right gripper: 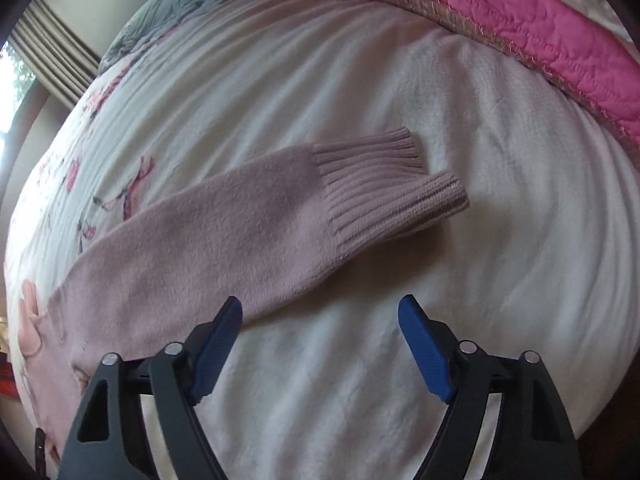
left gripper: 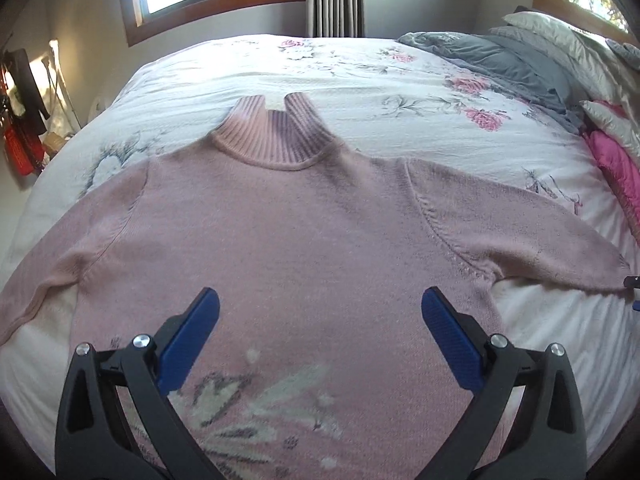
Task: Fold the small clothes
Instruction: 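Move the right tool to the sweater's sleeve cuff and grasp it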
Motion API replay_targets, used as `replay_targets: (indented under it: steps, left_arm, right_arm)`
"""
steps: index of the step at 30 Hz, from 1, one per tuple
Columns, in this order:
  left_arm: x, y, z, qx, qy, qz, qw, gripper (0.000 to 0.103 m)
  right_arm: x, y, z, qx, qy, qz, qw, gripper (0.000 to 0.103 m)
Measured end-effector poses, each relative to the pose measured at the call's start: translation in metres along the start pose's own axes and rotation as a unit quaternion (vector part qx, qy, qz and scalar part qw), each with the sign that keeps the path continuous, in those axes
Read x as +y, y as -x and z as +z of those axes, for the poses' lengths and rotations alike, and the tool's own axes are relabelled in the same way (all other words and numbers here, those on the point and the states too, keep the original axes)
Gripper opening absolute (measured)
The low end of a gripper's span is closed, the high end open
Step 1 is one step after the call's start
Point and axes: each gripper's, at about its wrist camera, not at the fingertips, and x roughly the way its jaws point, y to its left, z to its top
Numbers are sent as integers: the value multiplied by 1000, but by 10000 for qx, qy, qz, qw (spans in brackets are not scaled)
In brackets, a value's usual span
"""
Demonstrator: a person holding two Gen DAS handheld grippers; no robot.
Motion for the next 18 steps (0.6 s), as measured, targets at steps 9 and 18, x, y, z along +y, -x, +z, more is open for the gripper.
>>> replay_targets:
  steps: [9, 18]
  left_arm:
    - [-14, -23, 5, 11, -271, 58, 9996, 100]
    - [30, -43, 1, 230, -28, 256, 9994, 100]
  right_arm:
    - [-12, -26, 24, -20, -488, 246, 9985, 35]
    - [57, 2, 21, -820, 535, 451, 9942, 7]
